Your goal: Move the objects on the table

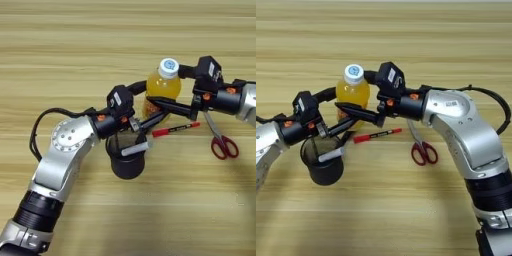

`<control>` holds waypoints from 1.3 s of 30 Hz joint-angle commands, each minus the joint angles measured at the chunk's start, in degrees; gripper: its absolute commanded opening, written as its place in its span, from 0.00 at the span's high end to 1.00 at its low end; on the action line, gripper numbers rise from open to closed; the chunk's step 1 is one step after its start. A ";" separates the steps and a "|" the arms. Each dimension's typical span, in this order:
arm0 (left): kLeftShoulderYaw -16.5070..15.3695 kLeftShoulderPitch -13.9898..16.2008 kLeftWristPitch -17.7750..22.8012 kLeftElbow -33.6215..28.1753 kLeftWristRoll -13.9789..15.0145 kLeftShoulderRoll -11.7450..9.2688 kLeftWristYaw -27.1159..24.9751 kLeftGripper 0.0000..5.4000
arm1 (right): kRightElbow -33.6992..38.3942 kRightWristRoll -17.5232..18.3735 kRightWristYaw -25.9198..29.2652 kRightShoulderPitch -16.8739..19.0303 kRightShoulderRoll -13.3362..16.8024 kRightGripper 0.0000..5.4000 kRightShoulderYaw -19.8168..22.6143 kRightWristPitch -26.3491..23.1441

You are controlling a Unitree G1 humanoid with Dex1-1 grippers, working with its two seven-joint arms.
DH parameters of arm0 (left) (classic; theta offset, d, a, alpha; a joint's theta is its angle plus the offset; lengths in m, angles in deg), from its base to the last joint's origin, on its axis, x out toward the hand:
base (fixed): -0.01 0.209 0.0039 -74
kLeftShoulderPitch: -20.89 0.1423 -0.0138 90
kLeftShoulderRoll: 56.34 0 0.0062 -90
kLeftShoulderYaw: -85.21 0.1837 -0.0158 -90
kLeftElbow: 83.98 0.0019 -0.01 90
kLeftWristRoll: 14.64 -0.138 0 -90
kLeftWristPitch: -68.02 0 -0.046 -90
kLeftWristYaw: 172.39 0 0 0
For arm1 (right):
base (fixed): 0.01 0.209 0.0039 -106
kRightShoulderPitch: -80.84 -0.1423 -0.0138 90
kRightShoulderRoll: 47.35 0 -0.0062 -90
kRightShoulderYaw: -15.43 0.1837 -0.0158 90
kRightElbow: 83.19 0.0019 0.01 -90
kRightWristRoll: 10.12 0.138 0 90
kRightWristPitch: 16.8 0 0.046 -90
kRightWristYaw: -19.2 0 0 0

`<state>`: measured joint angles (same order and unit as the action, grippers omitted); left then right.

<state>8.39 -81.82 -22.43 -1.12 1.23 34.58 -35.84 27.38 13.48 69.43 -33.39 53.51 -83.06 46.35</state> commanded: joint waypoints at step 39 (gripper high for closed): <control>-1.69 -1.51 -1.08 3.41 -2.63 1.42 3.57 0.38 | 2.39 4.88 -1.76 -0.70 -3.45 0.00 4.02 5.05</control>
<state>7.22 -81.78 -22.44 2.28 -0.87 35.62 -32.71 29.06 17.29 68.20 -33.40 50.40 -80.14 50.37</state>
